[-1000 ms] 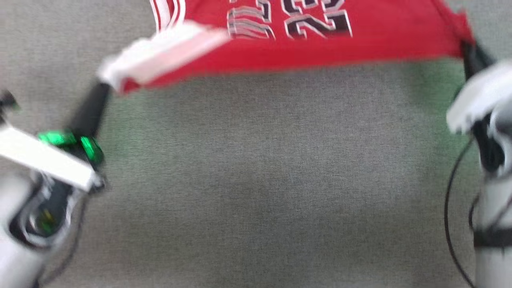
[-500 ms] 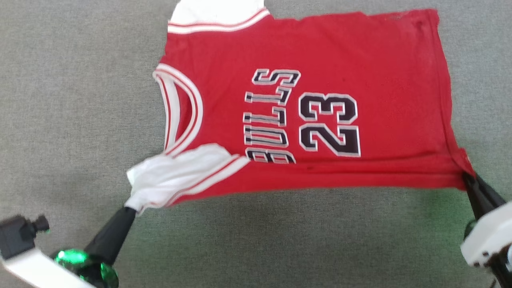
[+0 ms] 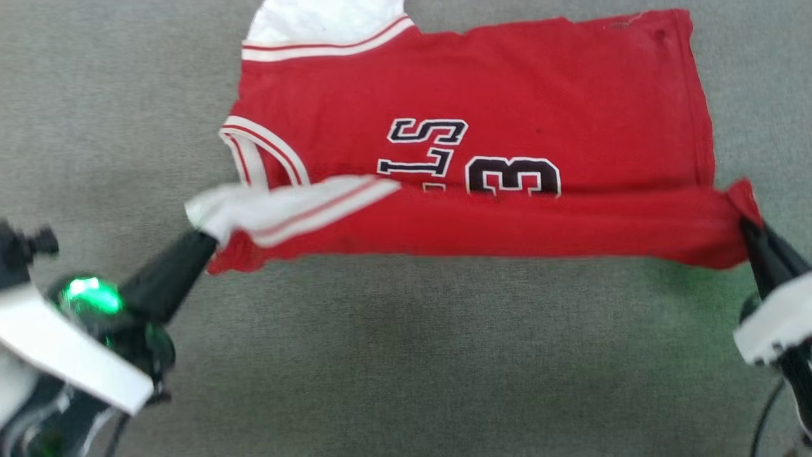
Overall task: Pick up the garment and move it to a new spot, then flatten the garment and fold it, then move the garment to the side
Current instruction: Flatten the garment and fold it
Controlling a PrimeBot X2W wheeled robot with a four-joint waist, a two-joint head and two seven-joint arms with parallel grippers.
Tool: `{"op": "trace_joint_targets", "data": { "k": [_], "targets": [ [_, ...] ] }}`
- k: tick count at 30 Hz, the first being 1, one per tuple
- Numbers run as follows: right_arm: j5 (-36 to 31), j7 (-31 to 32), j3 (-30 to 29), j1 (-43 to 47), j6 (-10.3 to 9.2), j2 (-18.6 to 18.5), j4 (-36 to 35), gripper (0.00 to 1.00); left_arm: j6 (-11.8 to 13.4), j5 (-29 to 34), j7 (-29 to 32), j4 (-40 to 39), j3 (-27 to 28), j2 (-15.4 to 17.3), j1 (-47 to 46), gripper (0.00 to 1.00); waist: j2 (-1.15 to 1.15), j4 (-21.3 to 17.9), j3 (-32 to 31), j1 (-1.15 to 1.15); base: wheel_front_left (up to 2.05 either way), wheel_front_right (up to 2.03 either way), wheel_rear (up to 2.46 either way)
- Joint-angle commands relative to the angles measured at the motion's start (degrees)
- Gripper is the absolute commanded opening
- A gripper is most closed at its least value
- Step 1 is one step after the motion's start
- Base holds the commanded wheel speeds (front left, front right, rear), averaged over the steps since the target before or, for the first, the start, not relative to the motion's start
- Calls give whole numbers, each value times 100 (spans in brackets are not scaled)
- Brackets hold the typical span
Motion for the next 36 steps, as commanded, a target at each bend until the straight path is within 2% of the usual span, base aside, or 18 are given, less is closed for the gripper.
{"op": "trace_joint_targets", "data": {
  "k": [1,7,13,18,19,20,21,22,28,31,33,36],
  "targets": [
    [-47,-7,44,-165,-29,-26,81,0,16,-81,78,60,-27,-32,-183,0,0,-86,97,0,0,0,0],
    [-195,-83,260,-990,-28,-78,834,0,16,-385,535,815,-174,-99,-1148,0,0,-252,363,0,0,0,0],
    [-382,-383,445,-1353,-28,-35,1487,0,16,-426,603,1364,-344,-180,-1370,0,0,-321,549,0,0,0,0],
    [-495,-653,594,-1463,-28,-3,1879,0,16,-182,525,1724,-676,-158,-1484,0,0,-326,585,0,0,0,0],
    [-517,-700,611,-1485,-28,-4,1923,15,16,-82,487,1790,-742,-121,-1528,0,0,-327,568,0,0,0,0],
    [-551,-773,619,-1501,-28,-22,1950,49,16,60,415,1860,-823,-60,-1568,32,0,-325,546,0,0,0,0],
    [-585,-826,623,-1513,-28,-54,1964,100,16,188,364,1904,-930,-18,-1613,81,0,-321,510,0,0,0,0],
    [-624,-886,643,-1498,-28,-92,1955,100,16,311,306,1928,-1057,34,-1667,100,0,-311,462,0,0,0,0],
    [-693,-960,663,-1254,-23,-225,1622,100,16,1137,-84,2078,-1693,658,-2188,100,0,-271,145,0,0,0,0],
    [-661,-925,632,-1167,-23,-255,1451,100,16,1215,-107,1948,-1867,829,-2347,100,0,-264,40,0,0,0,0],
    [-645,-873,593,-1095,-23,-276,1293,100,16,1225,48,1753,-2069,1003,-2496,100,0,-256,-47,0,0,0,0],
    [-588,-810,584,-1031,-23,-298,1136,100,16,1042,671,1465,-2452,1196,-2645,100,0,-263,-114,0,0,0,0]
  ]
}}
